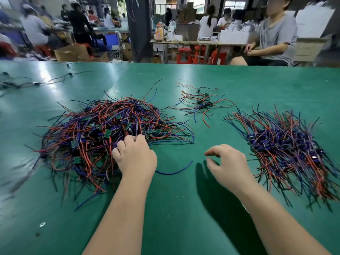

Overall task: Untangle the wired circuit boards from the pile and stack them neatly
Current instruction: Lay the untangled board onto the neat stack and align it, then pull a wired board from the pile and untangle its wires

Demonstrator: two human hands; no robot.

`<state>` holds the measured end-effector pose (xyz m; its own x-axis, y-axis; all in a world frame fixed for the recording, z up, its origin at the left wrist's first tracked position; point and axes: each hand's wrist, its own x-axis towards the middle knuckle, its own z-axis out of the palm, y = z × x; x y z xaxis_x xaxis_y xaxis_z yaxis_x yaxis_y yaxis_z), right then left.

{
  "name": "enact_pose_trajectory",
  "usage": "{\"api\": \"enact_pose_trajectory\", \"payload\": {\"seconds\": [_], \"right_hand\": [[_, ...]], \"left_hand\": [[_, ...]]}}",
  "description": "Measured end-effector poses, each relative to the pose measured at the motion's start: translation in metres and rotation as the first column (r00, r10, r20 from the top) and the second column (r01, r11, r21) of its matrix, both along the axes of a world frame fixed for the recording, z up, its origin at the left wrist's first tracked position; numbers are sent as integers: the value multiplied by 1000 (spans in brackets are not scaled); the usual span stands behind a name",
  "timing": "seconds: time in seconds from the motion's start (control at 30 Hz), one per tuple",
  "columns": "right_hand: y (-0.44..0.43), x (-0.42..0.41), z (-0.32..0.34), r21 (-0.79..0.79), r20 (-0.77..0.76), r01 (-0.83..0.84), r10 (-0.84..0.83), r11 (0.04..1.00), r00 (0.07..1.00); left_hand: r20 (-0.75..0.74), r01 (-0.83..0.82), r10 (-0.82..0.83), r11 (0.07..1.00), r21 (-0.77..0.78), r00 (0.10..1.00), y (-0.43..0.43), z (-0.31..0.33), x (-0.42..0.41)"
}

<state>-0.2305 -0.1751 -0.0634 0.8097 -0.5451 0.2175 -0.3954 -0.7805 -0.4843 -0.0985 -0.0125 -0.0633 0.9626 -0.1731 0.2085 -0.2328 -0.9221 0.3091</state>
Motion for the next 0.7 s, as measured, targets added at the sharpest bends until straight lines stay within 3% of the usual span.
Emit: {"api": "enact_pose_trajectory", "payload": {"seconds": [0.13, 0.23, 0.33, 0.43, 0.47, 0.5, 0.57, 0.63, 0.7], "right_hand": [[6, -2, -1, 122, 0, -21, 21, 992, 1000], [7, -1, 0, 155, 48, -37, 30, 987, 998], [7, -1, 0, 211, 120, -43, 17, 977, 993], [5, 0, 0, 355, 173, -24, -40, 934, 984], [5, 1, 1, 468, 213, -39, -69, 883, 975], [6, 2, 3, 629, 263, -82, -112, 773, 958], [8, 6, 8, 890, 320, -222, -198, 399, 927], [5, 7, 12, 953, 299, -283, -206, 104, 932], [0, 7, 13, 954, 288, -299, -179, -36, 941]], "left_hand": [[25, -30, 38, 958, -286, 999, 9, 4, 14], [154, 124, -52, 854, -505, 987, 7, 11, 7], [332, 316, -141, 764, -563, 933, -2, 16, -8], [405, 393, -152, 678, -621, 902, -8, 19, -17], [418, 419, -164, 639, -645, 894, -9, 20, -19], [440, 460, -192, 597, -657, 877, -10, 21, -24], [507, 580, -292, 516, -631, 811, -16, 22, -35], [545, 698, -437, 426, -576, 716, -25, 22, -51], [511, 784, -613, 334, -524, 603, -31, 18, -65]]}}
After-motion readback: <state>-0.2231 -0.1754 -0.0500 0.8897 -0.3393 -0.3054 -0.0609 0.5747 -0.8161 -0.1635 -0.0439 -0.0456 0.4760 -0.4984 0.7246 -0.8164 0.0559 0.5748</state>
